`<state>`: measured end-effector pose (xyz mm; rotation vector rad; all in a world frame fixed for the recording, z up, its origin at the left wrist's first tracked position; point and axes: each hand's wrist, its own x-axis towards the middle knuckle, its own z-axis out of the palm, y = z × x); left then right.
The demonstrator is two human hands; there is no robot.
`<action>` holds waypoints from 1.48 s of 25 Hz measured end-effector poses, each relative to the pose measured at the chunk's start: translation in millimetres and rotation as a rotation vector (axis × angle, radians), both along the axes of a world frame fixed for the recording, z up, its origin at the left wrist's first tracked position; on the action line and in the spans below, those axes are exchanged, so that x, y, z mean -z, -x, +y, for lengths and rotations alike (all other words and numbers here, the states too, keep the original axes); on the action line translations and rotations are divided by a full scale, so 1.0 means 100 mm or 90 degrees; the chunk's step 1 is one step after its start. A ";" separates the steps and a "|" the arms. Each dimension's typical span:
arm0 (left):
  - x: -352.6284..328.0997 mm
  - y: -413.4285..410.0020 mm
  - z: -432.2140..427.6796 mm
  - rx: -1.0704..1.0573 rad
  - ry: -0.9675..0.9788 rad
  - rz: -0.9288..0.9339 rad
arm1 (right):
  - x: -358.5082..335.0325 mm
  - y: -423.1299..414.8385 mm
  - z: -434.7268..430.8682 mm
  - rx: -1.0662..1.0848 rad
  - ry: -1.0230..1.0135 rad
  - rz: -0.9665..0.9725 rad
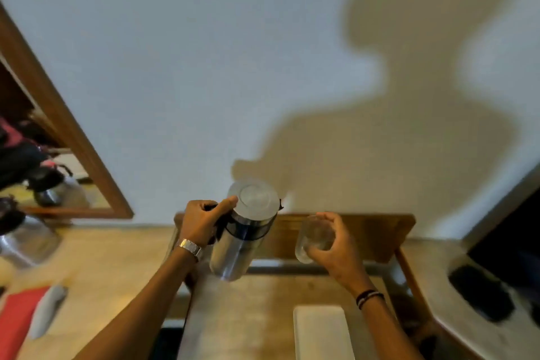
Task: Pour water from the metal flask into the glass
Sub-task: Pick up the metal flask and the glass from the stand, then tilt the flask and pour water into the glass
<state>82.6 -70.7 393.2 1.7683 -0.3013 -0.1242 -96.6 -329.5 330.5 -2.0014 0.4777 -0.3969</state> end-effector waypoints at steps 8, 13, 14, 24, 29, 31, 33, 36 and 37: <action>-2.22 -0.18 -0.18 -0.054 0.204 0.078 | -2.02 -0.19 -0.08 -0.042 0.013 -0.255; -2.88 -0.05 -0.17 0.046 0.284 0.131 | -2.81 -0.15 -0.10 -0.079 -0.012 -0.318; -2.96 -0.03 -0.19 0.066 0.285 0.136 | -2.90 -0.15 -0.12 -0.080 -0.016 -0.325; -4.08 0.19 -0.43 0.146 0.031 -0.049 | -3.48 0.03 -0.24 -0.111 -0.038 -0.374; -4.76 0.29 -0.60 0.156 -0.199 -0.203 | -3.62 0.09 -0.20 -0.112 -0.048 -0.406; -4.97 0.35 -0.66 0.158 -0.277 -0.250 | -3.66 0.08 -0.18 -0.118 -0.050 -0.411; -5.14 0.41 -0.71 0.165 -0.332 -0.291 | -3.71 0.07 -0.15 -0.126 -0.060 -0.422; -5.32 0.49 -0.76 0.176 -0.388 -0.334 | -3.76 0.05 -0.13 -0.133 -0.067 -0.440; -5.36 0.51 -0.78 0.177 -0.407 -0.346 | -3.78 0.05 -0.13 -0.132 -0.065 -0.443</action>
